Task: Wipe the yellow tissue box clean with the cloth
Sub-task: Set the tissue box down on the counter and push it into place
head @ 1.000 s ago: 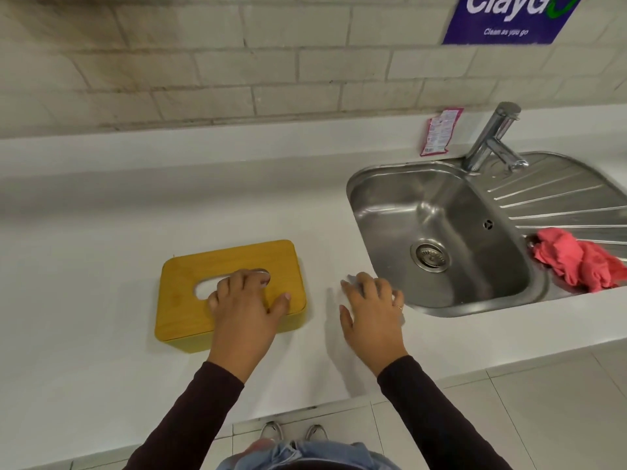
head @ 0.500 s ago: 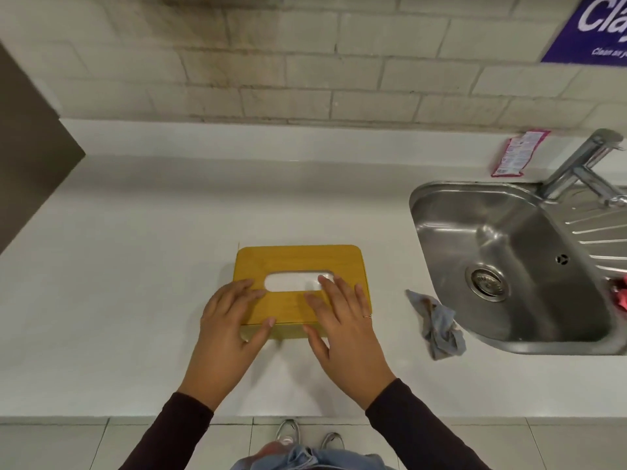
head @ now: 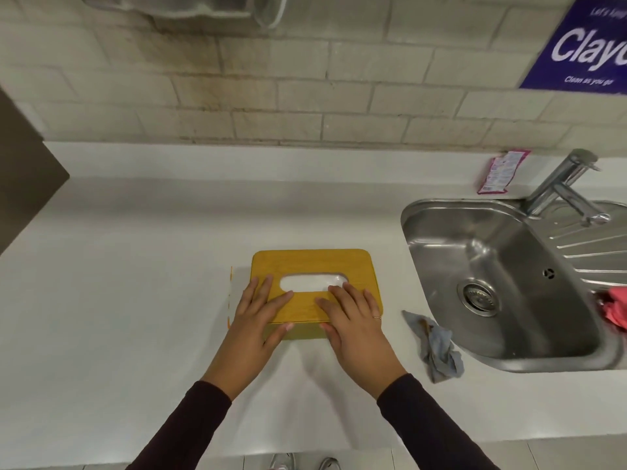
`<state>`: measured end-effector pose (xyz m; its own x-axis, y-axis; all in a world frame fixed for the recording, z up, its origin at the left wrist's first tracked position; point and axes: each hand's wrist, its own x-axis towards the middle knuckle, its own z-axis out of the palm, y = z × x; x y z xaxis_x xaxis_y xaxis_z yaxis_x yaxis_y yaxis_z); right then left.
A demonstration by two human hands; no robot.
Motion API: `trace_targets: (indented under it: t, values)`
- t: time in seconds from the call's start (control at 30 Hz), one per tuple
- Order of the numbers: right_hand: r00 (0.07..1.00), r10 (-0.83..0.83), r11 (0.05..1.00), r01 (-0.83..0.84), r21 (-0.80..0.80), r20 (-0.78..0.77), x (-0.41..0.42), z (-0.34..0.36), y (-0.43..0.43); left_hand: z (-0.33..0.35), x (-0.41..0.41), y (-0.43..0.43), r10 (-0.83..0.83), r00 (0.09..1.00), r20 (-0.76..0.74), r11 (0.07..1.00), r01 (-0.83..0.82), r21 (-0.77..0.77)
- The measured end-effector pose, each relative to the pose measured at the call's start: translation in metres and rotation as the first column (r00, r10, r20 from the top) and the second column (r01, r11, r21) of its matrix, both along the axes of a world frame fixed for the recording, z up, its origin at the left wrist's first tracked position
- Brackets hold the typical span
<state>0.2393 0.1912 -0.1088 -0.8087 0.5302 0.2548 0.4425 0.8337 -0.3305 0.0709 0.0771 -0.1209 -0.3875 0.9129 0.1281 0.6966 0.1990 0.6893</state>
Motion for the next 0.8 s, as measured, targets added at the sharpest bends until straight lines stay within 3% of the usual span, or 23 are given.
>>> trace_targets:
  t: [0.6,0.8]
  values:
    - [0.997,-0.073,0.992,0.072,0.100,0.011,-0.026,0.002,0.167,0.007,-0.034,0.183,-0.077,0.992,0.099,0.997,0.077,-0.003]
    - [0.998,-0.056,0.989,0.054,0.141,0.011,-0.036,0.007,0.205,0.008,-0.043,0.223,-0.077,0.996,0.053,0.997,0.077,0.004]
